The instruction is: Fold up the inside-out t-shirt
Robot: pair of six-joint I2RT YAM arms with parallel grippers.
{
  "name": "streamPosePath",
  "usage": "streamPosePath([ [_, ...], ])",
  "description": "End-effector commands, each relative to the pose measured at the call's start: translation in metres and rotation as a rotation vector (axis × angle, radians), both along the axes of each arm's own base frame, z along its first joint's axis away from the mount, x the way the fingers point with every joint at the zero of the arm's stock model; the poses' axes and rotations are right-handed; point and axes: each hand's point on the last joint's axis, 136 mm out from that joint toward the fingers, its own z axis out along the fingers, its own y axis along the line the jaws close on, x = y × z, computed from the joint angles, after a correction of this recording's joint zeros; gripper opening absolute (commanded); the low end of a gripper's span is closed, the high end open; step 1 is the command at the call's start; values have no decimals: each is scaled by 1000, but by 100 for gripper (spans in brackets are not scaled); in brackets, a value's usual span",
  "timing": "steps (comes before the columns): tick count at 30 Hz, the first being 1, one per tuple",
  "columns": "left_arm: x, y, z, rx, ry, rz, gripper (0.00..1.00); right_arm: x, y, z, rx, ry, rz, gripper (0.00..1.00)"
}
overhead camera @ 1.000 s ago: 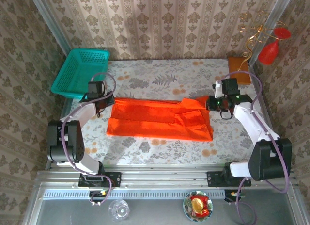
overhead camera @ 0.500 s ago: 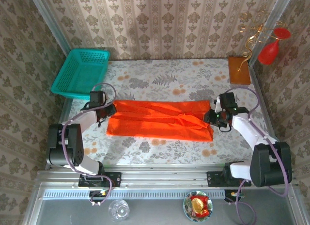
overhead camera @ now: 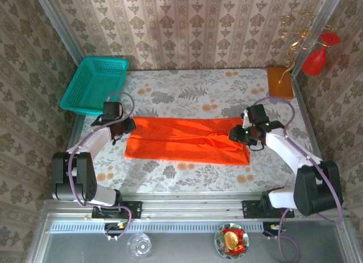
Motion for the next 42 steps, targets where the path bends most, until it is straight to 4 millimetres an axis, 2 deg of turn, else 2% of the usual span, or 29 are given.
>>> streamPosePath([
  [1, -9, -21, -6, 4, 79, -99, 21, 16, 22, 3, 5, 5, 74, 39],
  [5, -10, -27, -25, 11, 153, -120, 20, 36, 43, -1, -8, 19, 133, 43],
  [7, -12, -23, -36, 38, 200, -123, 19, 38, 49, -8, -28, 52, 153, 47],
  [11, -16, -11, -60, 77, 293, -110, 18, 49, 60, -18, -29, 75, 196, 47],
  [13, -17, -4, -68, 86, 322, -94, 18, 48, 68, -25, -11, 97, 225, 47],
  [15, -18, -2, -72, 83, 338, -87, 17, 39, 77, -31, 28, 147, 255, 47],
  [17, -17, -4, -69, 73, 331, -89, 18, 22, 83, -37, 45, 204, 280, 45],
  [21, -13, -13, -51, 63, 280, -103, 19, -21, 88, -41, 46, 291, 313, 42],
  [24, -10, -27, -37, 56, 249, -129, 19, -47, 98, -34, 110, 326, 335, 40],
  [27, -8, -52, -22, 42, 216, -176, 19, -51, 90, -18, 94, 274, 304, 40],
  [31, -10, -102, -4, 2, 173, -263, 19, -36, 52, -2, -7, 185, 170, 40],
  [34, -13, -144, 8, -57, 140, -325, 20, -30, 13, -4, -73, 166, 16, 42],
  [35, -20, -167, 13, -81, 130, -369, 21, -29, 1, 2, -67, 139, -39, 43],
  [38, -29, -213, 21, -151, 116, -434, 22, -32, -25, 0, -39, 114, -159, 44],
  [42, -44, -265, 25, -222, 112, -498, 26, -38, -45, -7, 3, 119, -268, 46],
])
